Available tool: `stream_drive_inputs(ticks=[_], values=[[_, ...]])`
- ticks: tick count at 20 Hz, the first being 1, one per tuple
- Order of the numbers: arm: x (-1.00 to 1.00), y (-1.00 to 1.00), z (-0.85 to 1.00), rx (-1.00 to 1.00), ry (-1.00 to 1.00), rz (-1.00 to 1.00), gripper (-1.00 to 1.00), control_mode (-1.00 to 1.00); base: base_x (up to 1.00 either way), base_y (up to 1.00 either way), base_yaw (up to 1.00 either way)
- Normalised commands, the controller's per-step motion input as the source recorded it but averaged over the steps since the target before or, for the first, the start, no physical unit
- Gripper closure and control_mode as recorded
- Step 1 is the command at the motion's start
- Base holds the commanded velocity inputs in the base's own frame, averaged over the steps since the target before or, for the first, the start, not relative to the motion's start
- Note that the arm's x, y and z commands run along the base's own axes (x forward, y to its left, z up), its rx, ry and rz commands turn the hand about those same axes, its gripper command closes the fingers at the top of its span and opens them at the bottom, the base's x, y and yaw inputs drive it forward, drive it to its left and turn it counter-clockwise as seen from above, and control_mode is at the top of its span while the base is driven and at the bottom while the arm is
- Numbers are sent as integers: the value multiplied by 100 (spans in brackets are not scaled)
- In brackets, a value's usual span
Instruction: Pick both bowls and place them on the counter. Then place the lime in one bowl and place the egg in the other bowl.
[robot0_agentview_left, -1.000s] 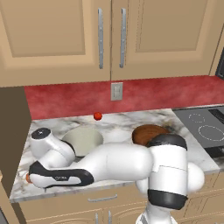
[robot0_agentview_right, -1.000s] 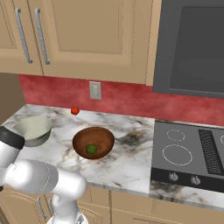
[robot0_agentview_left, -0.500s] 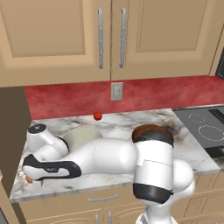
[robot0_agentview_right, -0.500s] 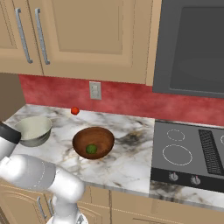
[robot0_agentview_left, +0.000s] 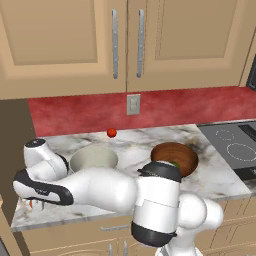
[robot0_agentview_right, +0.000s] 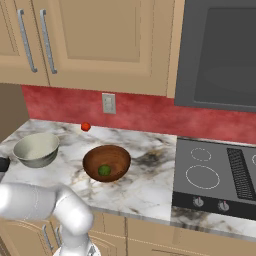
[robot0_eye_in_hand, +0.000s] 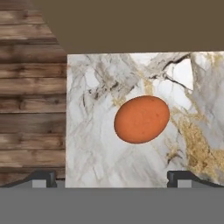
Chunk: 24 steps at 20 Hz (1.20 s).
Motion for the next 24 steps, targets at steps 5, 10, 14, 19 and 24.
stream_drive_inputs(ticks=[5, 10, 14, 19, 24], values=[[1, 0, -11, 0, 1, 1, -100, -100, 0, 0, 0], [0, 4, -16, 0, 0, 3, -100, -100, 0, 0, 0], [0, 0, -20, 0, 0, 5, -100, -100, 0, 0, 0], [0, 1, -11, 0, -2, 6, -100, -100, 0, 0, 0], [0, 17, -8, 0, -4, 7, -100, -100, 0, 0, 0]])
